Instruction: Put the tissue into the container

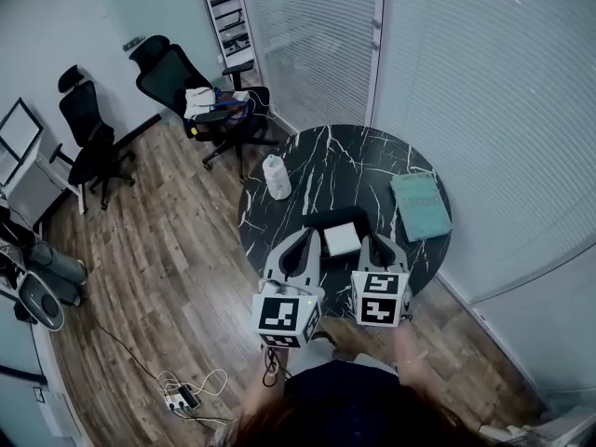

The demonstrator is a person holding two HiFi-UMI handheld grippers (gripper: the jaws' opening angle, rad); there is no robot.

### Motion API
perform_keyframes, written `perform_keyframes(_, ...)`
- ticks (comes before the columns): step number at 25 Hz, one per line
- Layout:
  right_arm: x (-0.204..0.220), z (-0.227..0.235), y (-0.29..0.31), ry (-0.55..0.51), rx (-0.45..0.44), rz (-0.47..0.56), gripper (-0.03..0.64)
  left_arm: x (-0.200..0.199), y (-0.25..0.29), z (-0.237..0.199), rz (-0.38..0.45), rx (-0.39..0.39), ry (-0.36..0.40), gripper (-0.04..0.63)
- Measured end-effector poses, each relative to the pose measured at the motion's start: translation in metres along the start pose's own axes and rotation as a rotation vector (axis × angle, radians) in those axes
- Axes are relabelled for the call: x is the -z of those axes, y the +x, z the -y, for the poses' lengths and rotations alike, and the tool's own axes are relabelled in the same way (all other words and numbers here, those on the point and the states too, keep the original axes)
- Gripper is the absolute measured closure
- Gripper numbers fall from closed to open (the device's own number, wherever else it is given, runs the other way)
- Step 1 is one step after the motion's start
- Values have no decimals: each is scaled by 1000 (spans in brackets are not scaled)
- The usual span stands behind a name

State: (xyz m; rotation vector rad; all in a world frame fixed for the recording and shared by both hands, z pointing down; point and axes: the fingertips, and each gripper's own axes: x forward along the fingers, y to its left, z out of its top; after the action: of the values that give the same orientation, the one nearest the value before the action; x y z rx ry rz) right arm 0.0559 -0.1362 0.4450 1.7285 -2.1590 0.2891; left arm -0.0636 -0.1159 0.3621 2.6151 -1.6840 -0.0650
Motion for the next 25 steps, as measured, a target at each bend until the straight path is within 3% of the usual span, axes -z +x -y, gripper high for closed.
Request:
perform_keyframes(17,-20,26,-56,-27,-128,169,592,-13,-15,53,14,-45,85,569)
perform_keyframes(25,-34,32,-90,13,-179,258,594,-17,-24,74,-1,-59,116,569)
